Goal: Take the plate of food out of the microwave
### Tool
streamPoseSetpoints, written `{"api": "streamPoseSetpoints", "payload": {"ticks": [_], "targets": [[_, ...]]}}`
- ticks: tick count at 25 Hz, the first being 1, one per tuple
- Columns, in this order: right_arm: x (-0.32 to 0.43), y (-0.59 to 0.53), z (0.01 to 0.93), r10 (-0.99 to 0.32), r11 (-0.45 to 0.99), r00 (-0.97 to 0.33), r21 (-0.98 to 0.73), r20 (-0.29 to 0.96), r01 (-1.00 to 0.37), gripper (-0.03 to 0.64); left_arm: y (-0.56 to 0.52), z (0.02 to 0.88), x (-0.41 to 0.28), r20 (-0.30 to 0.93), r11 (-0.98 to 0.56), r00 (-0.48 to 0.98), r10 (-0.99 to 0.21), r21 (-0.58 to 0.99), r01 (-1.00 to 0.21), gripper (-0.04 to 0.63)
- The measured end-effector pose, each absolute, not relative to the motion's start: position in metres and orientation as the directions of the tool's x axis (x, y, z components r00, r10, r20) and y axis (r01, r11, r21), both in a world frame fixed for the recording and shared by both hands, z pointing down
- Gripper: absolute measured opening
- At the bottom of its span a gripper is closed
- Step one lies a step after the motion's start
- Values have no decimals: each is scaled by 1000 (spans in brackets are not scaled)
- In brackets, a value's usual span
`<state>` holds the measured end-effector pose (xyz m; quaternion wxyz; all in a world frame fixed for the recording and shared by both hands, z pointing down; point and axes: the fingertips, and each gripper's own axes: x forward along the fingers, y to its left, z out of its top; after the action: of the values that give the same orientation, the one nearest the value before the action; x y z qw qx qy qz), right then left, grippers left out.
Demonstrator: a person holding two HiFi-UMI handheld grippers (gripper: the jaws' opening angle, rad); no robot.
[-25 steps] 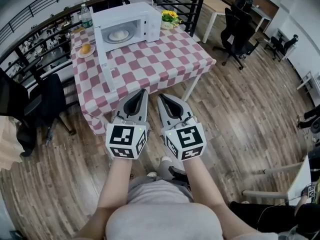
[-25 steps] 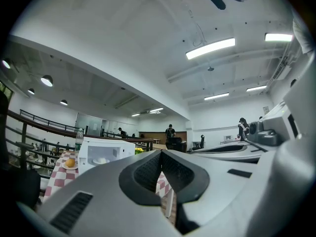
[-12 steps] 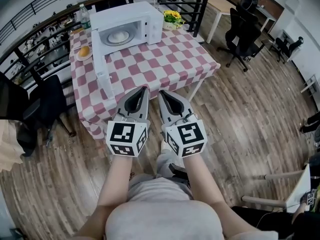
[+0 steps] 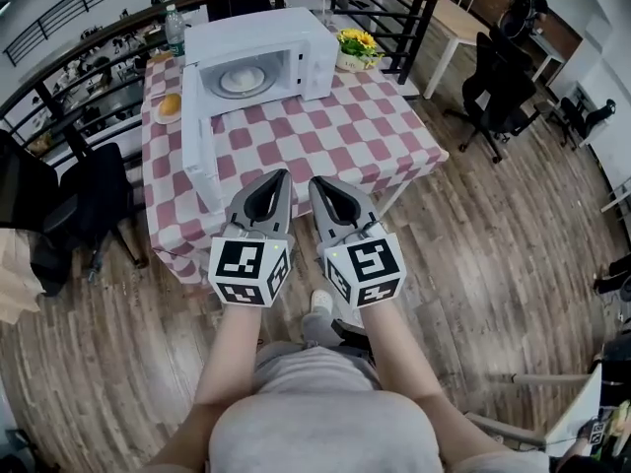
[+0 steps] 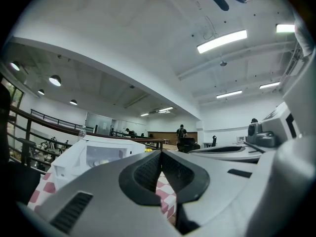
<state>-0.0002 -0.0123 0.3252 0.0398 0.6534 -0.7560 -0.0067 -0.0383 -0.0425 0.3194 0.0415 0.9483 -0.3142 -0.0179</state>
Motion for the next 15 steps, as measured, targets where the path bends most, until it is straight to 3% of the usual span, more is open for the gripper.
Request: {"api": "streamPoseSetpoints", "payload": {"ticks": [15], "targets": [[69,-105,334,-961,271,-270,6,57,-963,28,-130,323,26,9,-711,714,-700,76,-699,3]]}}
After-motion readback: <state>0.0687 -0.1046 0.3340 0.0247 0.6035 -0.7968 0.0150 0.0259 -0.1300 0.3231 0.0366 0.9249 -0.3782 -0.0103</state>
